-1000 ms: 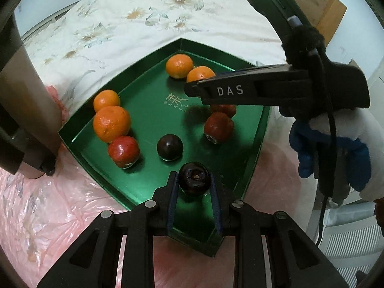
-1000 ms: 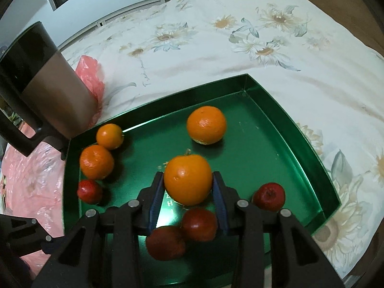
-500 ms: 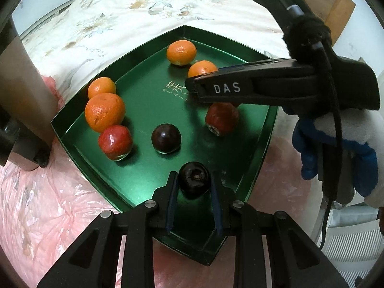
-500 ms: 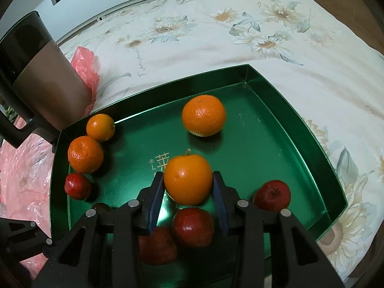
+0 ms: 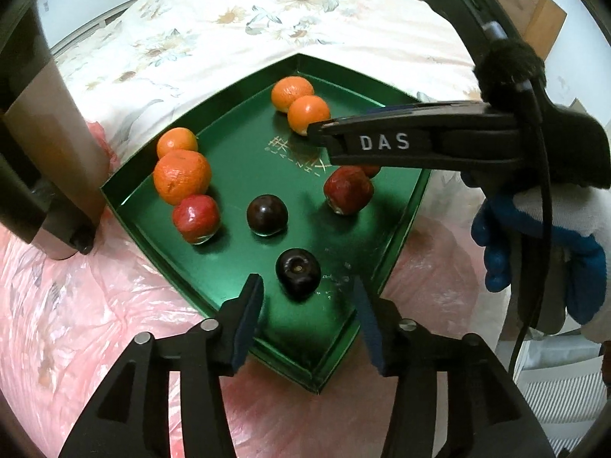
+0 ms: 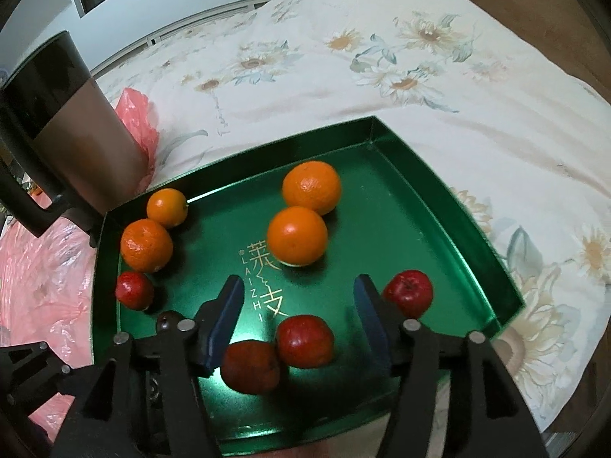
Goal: Organize fruits
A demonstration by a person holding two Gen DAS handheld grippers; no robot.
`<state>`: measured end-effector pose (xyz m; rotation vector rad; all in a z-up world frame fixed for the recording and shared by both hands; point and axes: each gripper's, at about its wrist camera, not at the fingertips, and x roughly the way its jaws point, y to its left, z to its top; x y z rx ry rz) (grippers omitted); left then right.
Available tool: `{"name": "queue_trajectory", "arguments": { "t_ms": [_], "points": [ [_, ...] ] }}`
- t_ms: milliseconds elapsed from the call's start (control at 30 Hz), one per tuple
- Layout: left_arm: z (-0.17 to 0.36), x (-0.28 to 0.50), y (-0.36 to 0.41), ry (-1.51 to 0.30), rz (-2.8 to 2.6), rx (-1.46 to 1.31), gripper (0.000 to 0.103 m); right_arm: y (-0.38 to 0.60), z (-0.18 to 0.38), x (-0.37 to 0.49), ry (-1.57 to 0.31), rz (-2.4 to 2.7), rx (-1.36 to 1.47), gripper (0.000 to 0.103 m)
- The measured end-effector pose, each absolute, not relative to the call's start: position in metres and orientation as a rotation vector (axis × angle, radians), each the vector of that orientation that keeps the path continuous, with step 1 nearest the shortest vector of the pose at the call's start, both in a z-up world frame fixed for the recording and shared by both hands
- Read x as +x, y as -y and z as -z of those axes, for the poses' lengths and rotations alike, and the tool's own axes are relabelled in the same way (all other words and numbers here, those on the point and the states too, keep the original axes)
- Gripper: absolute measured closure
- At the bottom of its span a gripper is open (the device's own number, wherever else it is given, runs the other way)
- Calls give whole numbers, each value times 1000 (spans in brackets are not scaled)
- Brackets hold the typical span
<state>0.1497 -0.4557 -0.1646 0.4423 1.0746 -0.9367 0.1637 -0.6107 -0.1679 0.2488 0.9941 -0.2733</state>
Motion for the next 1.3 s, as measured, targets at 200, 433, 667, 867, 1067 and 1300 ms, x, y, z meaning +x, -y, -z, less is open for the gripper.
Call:
{"name": "queue_trajectory", "arguments": {
  "t_ms": [200, 433, 667, 867, 1067, 1300],
  "points": [
    [152, 143, 444, -1048, 942, 430, 53, 602, 153, 154, -964, 292, 239, 0],
    [138, 141, 425, -1018, 938, 399, 51, 584, 139, 144, -939, 301, 232, 0],
    [126, 140, 399, -995, 927, 371, 49, 560, 125, 132, -917, 314, 223, 0],
    [120, 142, 376, -985, 903, 358, 48, 539, 119, 125, -906, 323, 217, 0],
    [116, 147, 361, -979, 881, 350, 48, 529, 117, 120, -907, 338, 224, 0],
    [112, 152, 355, -978, 868, 339, 47, 523, 116, 118, -915, 350, 217, 0]
  ]
}}
